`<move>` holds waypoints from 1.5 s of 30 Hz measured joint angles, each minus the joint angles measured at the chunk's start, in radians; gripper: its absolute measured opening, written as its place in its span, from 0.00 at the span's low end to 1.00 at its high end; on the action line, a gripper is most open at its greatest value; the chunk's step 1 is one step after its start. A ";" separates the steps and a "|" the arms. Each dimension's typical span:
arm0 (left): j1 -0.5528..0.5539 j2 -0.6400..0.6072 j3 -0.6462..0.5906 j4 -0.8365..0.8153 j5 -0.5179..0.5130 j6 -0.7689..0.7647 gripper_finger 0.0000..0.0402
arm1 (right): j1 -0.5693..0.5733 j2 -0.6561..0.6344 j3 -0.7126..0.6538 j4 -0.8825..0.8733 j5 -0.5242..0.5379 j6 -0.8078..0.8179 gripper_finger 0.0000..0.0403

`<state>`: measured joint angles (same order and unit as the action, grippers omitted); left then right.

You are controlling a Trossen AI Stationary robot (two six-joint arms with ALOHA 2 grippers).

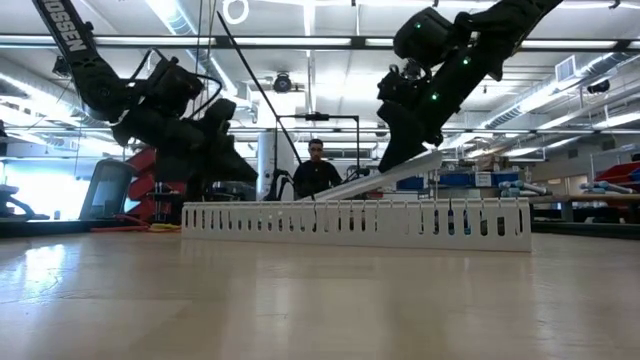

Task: Ziptie cables
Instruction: Close the white cable duct

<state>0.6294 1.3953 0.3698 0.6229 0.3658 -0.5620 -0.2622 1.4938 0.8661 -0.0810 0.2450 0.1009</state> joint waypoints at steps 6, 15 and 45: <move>-0.022 0.134 0.000 0.014 -0.005 -0.049 0.17 | 0.016 0.000 0.000 0.002 -0.001 -0.027 0.00; -0.040 0.238 0.001 0.096 0.016 -0.072 0.40 | 0.019 0.000 0.000 -0.002 -0.010 -0.034 0.00; 0.030 0.234 0.627 -0.806 0.211 0.924 0.43 | 0.099 0.000 0.002 -0.034 -0.080 -0.079 0.00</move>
<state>0.6597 1.6295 0.9964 -0.1826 0.5765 0.3621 -0.1631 1.4937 0.8677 -0.1150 0.1646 0.0216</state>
